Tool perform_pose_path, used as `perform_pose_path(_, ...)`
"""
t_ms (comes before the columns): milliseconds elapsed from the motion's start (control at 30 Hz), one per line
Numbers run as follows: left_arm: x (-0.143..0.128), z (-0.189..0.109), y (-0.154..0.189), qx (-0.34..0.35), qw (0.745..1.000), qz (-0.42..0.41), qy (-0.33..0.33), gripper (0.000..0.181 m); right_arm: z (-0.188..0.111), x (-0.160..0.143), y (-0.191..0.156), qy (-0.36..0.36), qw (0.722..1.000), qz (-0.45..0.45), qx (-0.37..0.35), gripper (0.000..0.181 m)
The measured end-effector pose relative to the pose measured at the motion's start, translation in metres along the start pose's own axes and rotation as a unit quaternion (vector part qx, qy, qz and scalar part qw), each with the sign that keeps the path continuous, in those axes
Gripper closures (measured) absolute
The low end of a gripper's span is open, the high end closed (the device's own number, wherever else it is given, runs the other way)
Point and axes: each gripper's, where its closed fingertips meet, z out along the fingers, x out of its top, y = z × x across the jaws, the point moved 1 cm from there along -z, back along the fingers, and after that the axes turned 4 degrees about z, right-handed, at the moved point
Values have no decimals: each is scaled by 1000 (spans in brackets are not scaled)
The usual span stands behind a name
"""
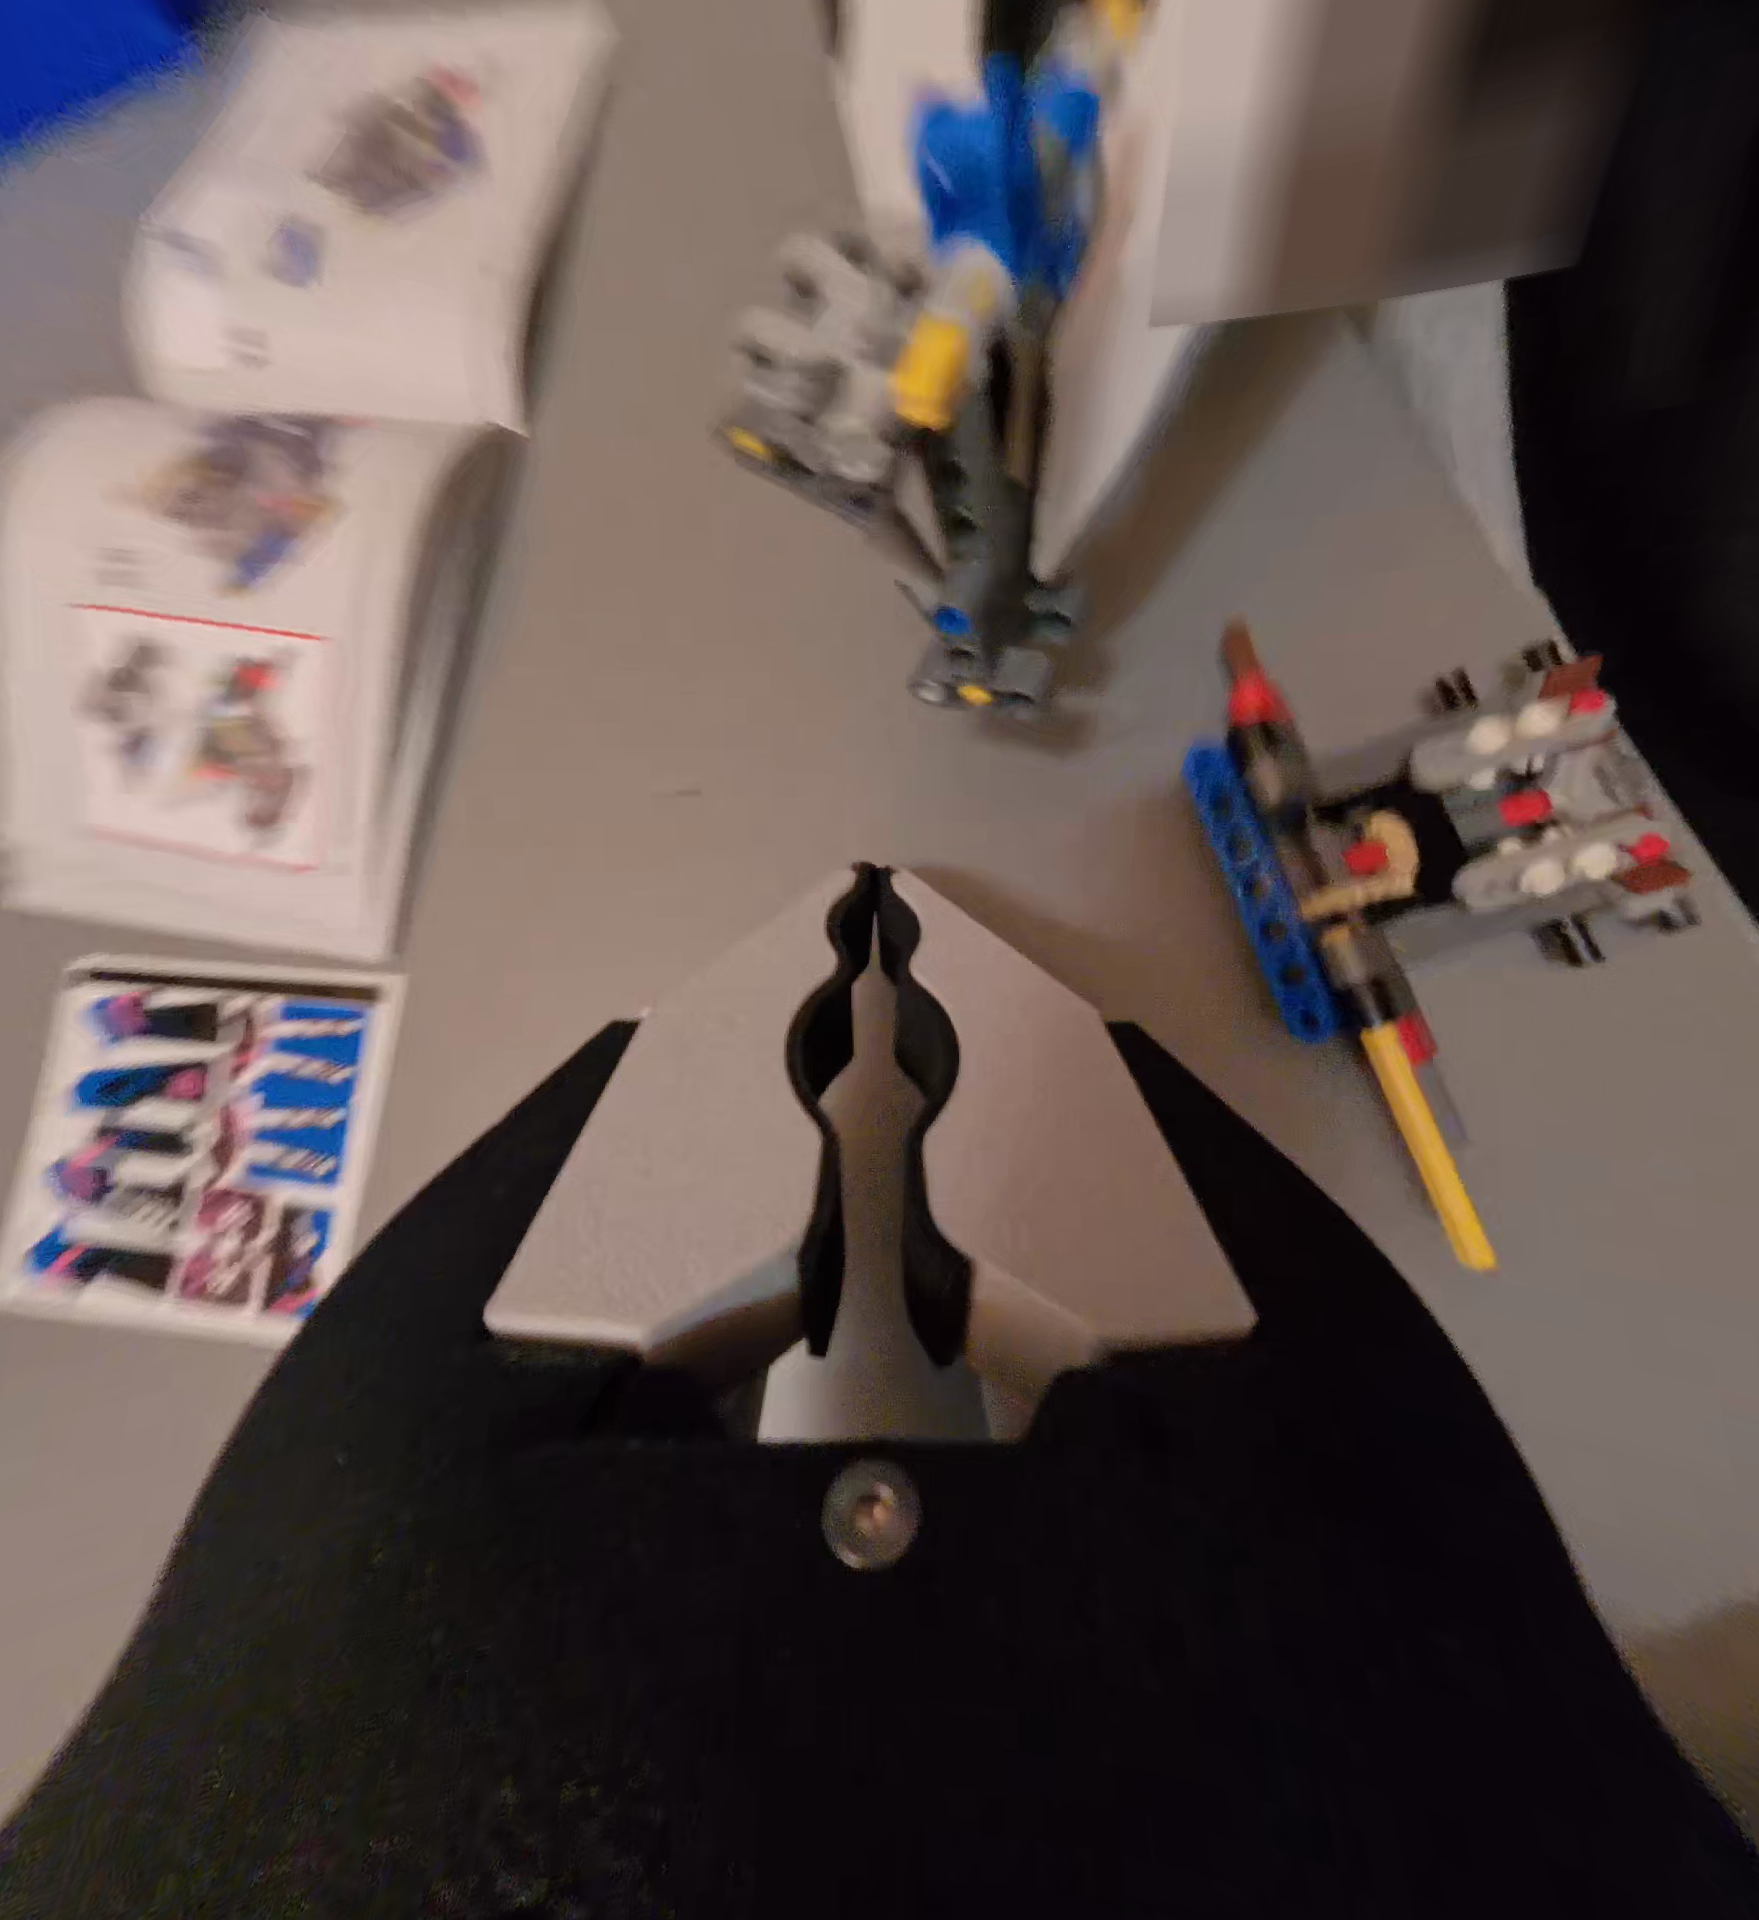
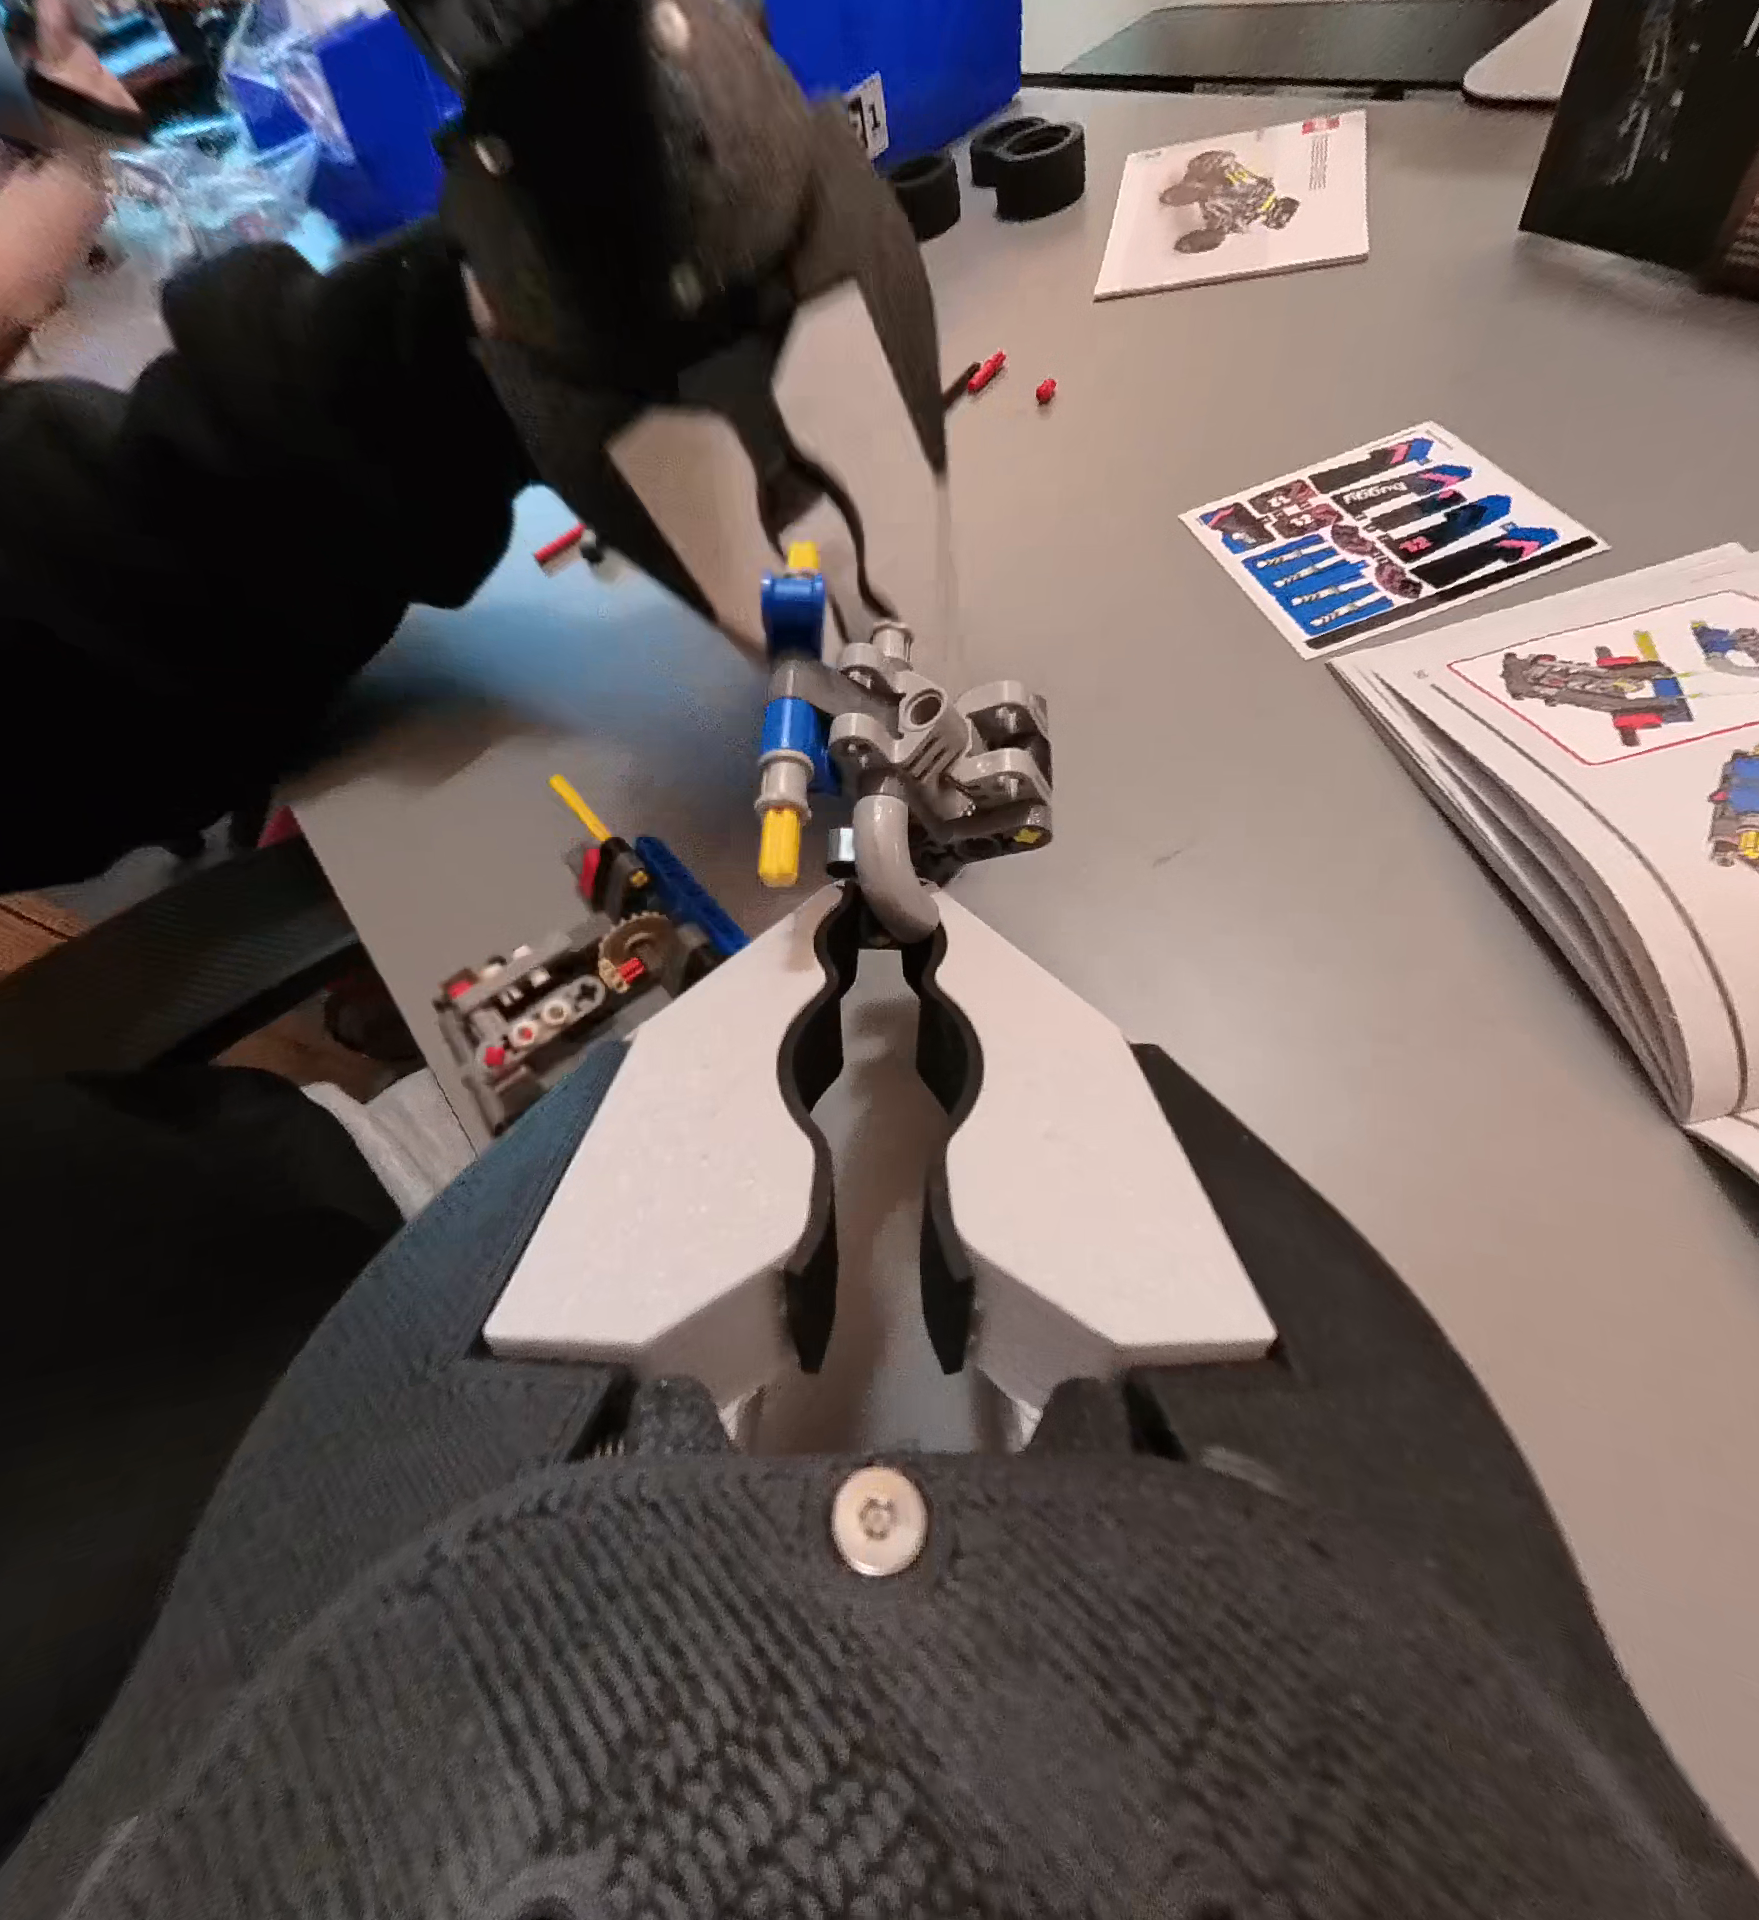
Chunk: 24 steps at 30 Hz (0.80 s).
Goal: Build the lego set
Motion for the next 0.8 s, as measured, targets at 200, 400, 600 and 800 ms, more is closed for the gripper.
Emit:
perform_pose_path(200,18,-48,41,68,996,-16,51,177,4,-1,-8,1,1000,-24,10,175)
perform_pose_path(400,14,-34,97,137,990,-20,1,164,16,2,-23,-9,997,-62,49,176)
perform_pose_path(600,5,-20,97,214,973,54,-62,155,28,-2,-36,-35,993,-66,93,176)
perform_pose_path(800,-10,-15,88,222,966,79,-111,160,26,-2,-39,-41,992,-75,93,175)
